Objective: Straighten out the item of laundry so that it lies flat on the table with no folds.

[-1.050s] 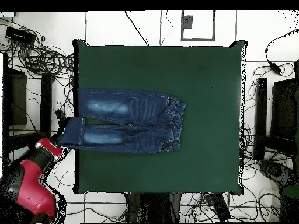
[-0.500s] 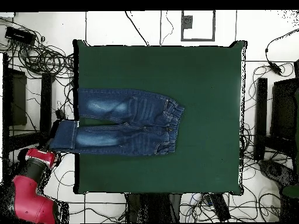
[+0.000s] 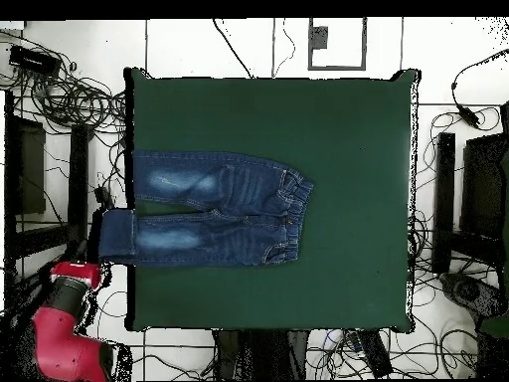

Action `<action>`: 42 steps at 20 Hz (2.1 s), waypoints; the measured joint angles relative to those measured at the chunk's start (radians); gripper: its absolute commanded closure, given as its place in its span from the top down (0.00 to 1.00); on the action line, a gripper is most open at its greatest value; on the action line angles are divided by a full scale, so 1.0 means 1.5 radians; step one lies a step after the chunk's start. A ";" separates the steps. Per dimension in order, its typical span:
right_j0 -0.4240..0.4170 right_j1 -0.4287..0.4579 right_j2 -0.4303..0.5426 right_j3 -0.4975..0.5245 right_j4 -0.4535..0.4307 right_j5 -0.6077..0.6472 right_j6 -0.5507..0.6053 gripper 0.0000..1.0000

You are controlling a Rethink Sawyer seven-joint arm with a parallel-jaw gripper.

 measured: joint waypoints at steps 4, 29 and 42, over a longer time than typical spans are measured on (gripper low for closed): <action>-0.030 -0.025 -0.001 0.022 -0.051 0.024 0.000 1.00; -0.206 -0.157 0.103 0.135 -0.248 0.132 0.097 1.00; -0.210 -0.163 0.155 0.197 -0.297 0.131 0.240 1.00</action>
